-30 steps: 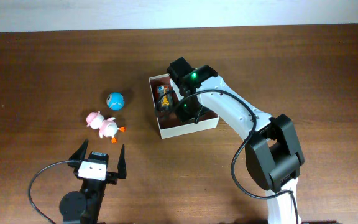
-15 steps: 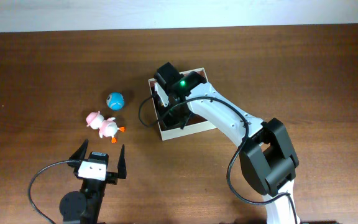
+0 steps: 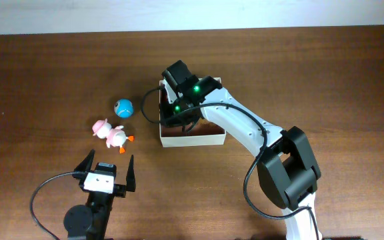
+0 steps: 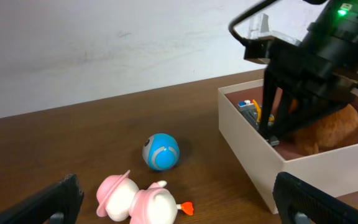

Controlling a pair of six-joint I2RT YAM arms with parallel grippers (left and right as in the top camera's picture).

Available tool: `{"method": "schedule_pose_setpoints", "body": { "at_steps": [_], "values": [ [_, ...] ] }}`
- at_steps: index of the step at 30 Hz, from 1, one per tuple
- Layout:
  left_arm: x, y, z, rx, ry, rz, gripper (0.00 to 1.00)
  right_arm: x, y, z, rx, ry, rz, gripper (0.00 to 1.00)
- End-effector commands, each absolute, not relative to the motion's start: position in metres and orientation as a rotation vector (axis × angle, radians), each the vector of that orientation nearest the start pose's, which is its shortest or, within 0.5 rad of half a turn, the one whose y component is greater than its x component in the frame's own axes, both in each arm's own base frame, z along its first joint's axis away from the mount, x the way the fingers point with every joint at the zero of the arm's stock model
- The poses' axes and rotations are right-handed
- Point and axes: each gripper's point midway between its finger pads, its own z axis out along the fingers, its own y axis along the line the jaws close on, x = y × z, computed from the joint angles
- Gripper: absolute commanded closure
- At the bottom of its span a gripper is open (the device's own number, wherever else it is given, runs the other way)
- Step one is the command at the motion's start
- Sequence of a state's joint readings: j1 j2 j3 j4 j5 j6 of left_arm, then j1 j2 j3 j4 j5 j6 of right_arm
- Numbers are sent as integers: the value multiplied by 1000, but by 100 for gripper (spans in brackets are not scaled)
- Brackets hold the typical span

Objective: Pack container
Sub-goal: 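Release the bear in the box and raise the right gripper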

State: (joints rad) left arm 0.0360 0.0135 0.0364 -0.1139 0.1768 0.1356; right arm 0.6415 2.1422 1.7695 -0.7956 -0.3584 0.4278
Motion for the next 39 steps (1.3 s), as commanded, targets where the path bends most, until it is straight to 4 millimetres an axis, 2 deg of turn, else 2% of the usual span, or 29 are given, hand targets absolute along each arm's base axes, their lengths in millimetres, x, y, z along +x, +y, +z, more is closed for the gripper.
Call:
{"method": "schedule_pose_setpoints", "body": {
  "at_steps": [1,7,10,14,17,19,20,22,23,24,26,29,33,35,39],
  "values": [
    [242,-22,161,229,1640,-10,0,370,362,101,-341,2837,845,74],
    [242,-22,161,229,1640,-10,0,379,354,101,-336,2823,824,75],
    [242,-22,161,229,1640,-10,0,388,349,108,-329,2801,837,75],
    [242,-22,161,229,1640,-10,0,404,343,137,-364,2738,858,73],
    [242,-22,161,229,1640,-10,0,416,326,170,-380,2708,822,63],
    [242,-22,161,229,1640,-10,0,423,302,189,-357,2719,738,54],
    [242,-22,161,229,1640,-10,0,427,275,200,-330,2741,622,49],
    [242,-22,161,229,1640,-10,0,428,230,210,-261,2792,424,45],
    [242,-22,161,229,1640,-10,0,427,210,212,-225,2814,337,43],
    [242,-22,161,229,1640,-10,0,424,181,214,-169,2853,222,39],
    [242,-22,161,229,1640,-10,0,418,139,212,-89,2914,76,36],
    [242,-22,161,229,1640,-10,0,406,94,207,0,3003,-12,29],
    [242,-22,161,229,1640,-10,0,398,60,198,109,3074,-25,26],
    [242,-22,161,229,1640,-10,0,395,54,192,113,3103,-13,25],
    [242,-22,161,229,1640,-10,0,383,48,166,119,3191,-34,24]
  ]
}}
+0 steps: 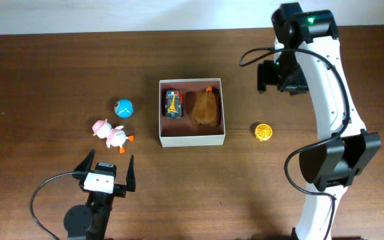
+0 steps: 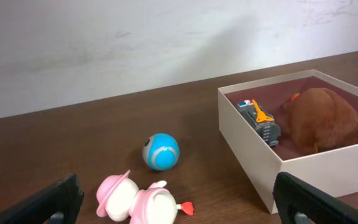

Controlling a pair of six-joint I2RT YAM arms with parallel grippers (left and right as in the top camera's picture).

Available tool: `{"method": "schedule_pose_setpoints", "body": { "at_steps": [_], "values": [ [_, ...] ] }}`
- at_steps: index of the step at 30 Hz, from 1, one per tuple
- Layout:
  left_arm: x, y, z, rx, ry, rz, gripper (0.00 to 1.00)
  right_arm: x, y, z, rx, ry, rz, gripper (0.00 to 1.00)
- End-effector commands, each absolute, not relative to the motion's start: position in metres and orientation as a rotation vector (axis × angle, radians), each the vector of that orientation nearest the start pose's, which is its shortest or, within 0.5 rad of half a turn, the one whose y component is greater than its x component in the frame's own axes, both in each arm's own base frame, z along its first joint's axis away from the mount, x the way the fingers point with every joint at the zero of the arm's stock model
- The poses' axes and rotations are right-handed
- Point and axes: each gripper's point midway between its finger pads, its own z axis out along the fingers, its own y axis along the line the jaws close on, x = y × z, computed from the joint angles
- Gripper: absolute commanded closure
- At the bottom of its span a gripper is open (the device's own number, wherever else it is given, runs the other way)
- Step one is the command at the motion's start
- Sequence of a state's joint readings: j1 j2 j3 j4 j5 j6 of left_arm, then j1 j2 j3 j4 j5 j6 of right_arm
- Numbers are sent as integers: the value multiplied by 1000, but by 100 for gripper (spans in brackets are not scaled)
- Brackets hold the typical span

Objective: Pack container
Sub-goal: 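Release the bear in the box and raise the right gripper, then grasp the orange-yellow round toy with the right gripper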

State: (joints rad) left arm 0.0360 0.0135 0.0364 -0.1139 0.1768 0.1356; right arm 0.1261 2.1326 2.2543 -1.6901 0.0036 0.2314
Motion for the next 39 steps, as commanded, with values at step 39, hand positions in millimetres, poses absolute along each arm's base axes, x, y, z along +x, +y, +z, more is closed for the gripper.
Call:
{"method": "schedule_pose_setpoints", "body": {
  "at_steps": [39],
  "values": [
    [242,-22,161,229,1640,-10,0,356,51,-4,105,3272,9,44]
  ]
}}
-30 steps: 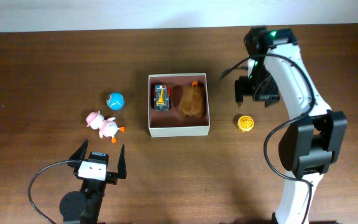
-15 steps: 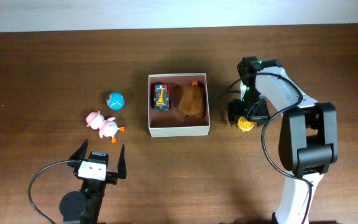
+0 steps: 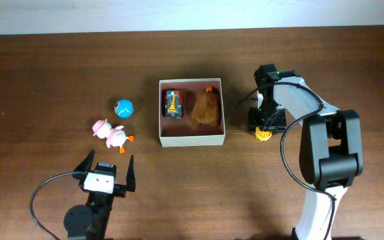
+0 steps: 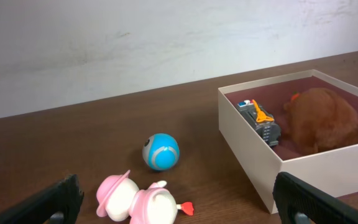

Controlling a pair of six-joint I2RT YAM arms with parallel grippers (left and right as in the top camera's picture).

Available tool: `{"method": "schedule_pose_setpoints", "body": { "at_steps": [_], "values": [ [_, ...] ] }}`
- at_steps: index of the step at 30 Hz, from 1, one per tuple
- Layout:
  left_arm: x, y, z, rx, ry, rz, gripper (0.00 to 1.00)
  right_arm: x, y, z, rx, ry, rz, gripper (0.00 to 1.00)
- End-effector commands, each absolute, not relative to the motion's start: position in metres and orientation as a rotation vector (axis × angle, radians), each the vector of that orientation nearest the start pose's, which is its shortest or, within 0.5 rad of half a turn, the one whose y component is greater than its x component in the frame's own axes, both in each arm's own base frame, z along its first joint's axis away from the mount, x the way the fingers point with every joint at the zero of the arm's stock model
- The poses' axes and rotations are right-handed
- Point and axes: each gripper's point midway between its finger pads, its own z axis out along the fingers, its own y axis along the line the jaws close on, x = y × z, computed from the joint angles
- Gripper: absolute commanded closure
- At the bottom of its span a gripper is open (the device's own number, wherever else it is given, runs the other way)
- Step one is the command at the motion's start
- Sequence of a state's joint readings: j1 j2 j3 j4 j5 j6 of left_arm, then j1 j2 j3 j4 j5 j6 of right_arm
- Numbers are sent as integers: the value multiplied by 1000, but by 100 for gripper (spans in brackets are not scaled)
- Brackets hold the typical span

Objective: Pack container
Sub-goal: 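Grasp the orange-yellow round toy with the right gripper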

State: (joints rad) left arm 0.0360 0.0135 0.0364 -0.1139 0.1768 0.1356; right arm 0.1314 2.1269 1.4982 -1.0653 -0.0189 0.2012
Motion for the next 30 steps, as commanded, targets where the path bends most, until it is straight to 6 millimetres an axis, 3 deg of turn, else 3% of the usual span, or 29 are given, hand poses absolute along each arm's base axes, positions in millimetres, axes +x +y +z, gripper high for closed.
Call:
{"method": "schedule_pose_setpoints", "body": {
  "at_steps": [1,10,14,19,21,30],
  "values": [
    [242,-22,161,229,1640,-10,0,355,51,-4,105,3275,9,45],
    [242,-22,161,229,1640,-10,0,348,67,1,119,3306,170,48],
    [242,-22,161,229,1640,-10,0,351,81,16,76,3296,308,49],
    [242,-22,161,229,1640,-10,0,366,101,64,-45,3198,496,48],
    [242,-22,161,229,1640,-10,0,374,109,95,-108,3125,556,48],
    [242,-22,161,229,1640,-10,0,400,132,192,-205,2845,688,48]
  ]
}}
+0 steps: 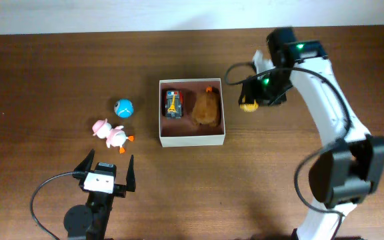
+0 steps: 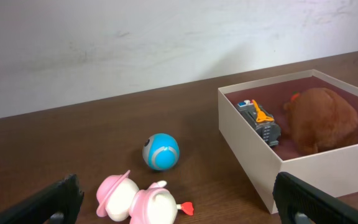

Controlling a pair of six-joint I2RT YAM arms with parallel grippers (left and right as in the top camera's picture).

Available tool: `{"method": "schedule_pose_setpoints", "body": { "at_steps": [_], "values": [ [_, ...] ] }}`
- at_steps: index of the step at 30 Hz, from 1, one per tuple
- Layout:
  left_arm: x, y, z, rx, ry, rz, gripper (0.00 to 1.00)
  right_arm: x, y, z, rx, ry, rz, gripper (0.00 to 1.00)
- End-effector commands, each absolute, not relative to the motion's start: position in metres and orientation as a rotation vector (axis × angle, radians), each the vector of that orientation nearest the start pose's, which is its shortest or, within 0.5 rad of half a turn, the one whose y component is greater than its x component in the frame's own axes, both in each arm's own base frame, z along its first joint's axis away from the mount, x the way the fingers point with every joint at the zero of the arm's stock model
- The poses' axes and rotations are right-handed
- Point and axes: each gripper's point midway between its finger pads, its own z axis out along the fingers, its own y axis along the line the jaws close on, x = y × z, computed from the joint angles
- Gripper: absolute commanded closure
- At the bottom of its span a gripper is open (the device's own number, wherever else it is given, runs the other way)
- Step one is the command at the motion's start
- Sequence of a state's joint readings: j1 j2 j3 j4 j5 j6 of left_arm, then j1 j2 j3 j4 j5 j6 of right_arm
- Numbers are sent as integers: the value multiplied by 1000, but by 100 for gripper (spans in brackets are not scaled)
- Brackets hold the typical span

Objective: Pack container
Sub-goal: 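Grasp the orange-yellow round toy with the right gripper, then lower the round toy into the box front and open the right gripper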

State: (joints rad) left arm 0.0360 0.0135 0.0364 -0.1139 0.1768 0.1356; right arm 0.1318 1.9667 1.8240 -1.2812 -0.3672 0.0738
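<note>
The white box [image 1: 192, 139] with a dark red floor holds a small toy car [image 1: 173, 104] and a brown plush [image 1: 206, 107]; both also show in the left wrist view, the car [image 2: 261, 121] left of the plush [image 2: 322, 121]. My right gripper [image 1: 250, 103] is shut on a yellow-orange ball [image 1: 248, 105] just right of the box. A blue ball [image 1: 124, 107] and a pink duck toy [image 1: 113, 134] lie left of the box. My left gripper [image 1: 106, 169] stands open near the front edge, behind the duck [image 2: 138, 199].
Brown wooden table [image 1: 45, 80] with a white wall along its far edge. The right arm's cable loops above the box's right side.
My right gripper was down at the yellow-orange ball on the table right of the box. Now it holds the ball lifted and further left, beside the box's right wall.
My right gripper was inside the box over the toy car. Then it was far right, with car and plush left in the box. It then stood at the yellow-orange ball, and now holds it next to the box. The left arm stayed still.
</note>
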Motion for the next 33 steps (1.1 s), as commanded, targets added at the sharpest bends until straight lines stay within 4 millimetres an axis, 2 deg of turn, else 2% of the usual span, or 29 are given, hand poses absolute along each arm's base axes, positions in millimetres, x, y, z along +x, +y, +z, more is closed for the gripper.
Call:
{"method": "schedule_pose_setpoints", "body": {
  "at_steps": [1,5,11,13,16,20,26,29,33],
  "values": [
    [242,-22,161,229,1640,-10,0,402,138,200,-226,2815,716,48],
    [242,-22,161,229,1640,-10,0,409,176,217,-345,2697,839,48],
    [242,-22,161,229,1640,-10,0,414,235,228,-542,2551,875,47],
    [242,-22,161,229,1640,-10,0,416,252,226,-560,2532,847,47],
    [242,-22,161,229,1640,-10,0,421,266,215,-562,2537,781,47],
    [242,-22,161,229,1640,-10,0,423,278,189,-585,2577,755,47],
    [242,-22,161,229,1640,-10,0,427,279,155,-553,2663,755,47],
    [242,-22,161,229,1640,-10,0,425,279,155,-549,2668,762,47],
    [242,-22,161,229,1640,-10,0,415,280,169,-560,2674,807,47]
  ]
}}
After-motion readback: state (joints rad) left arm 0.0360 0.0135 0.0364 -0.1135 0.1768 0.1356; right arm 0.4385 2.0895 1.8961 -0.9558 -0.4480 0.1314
